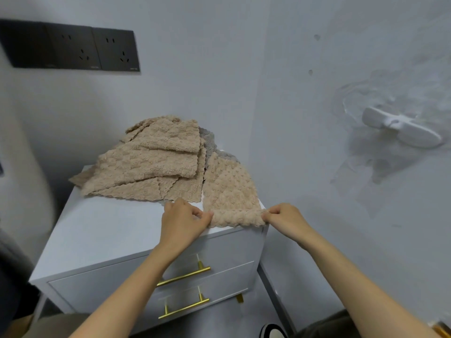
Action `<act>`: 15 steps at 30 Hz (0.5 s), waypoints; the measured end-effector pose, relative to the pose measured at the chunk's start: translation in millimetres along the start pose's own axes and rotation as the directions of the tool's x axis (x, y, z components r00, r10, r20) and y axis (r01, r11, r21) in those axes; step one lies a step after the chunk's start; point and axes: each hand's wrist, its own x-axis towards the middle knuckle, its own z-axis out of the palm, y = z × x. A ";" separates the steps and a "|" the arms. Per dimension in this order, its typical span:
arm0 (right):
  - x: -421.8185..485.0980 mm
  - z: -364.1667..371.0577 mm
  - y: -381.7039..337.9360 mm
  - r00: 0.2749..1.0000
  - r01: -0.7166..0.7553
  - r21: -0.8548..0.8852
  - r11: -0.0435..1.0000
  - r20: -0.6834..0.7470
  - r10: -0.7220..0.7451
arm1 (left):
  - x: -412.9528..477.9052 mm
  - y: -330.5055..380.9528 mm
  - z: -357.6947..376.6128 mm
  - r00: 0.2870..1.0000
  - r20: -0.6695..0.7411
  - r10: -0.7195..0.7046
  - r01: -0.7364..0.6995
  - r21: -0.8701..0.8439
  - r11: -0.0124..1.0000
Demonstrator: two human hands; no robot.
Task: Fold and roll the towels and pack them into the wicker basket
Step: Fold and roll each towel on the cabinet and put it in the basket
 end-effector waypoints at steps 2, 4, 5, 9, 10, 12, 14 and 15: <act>0.2 4.6 -1.8 0.999 -0.003 -0.064 0.998 -0.046 0.000 | -1.3 2.0 2.5 1.000 0.004 0.005 -0.006 0.075 0.997; -2.7 9.4 -4.8 0.992 0.009 -0.178 0.984 -0.119 -0.030 | -1.9 2.4 4.8 0.999 -0.016 0.035 -0.033 0.098 0.995; -4.6 12.0 -6.9 0.987 0.019 -0.241 0.970 -0.152 -0.057 | -1.6 1.4 6.2 0.996 -0.044 0.082 -0.078 0.090 0.993; -5.9 18.3 -10.1 0.963 0.053 -0.398 0.916 -0.224 -0.153 | -0.8 -1.6 11.7 0.888 -0.122 0.443 -0.421 0.171 0.891; -5.2 18.6 -9.6 0.955 0.060 -0.401 0.914 -0.243 -0.169 | 0.0 -2.3 12.3 0.849 -0.111 0.517 -0.495 0.179 0.850; -4.7 19.5 -7.9 0.927 0.127 -0.359 0.925 -0.288 -0.239 | -0.1 -1.0 10.7 0.791 -0.073 0.608 -0.591 0.170 0.789; -3.7 22.2 -4.3 0.864 0.306 -0.311 0.900 -0.306 -0.400 | -0.3 -0.5 8.2 0.761 -0.051 0.647 -0.632 0.170 0.756; -3.3 24.2 -2.6 0.819 0.411 -0.308 0.858 -0.289 -0.496 | 0.2 -1.5 7.7 0.753 -0.045 0.656 -0.640 0.177 0.747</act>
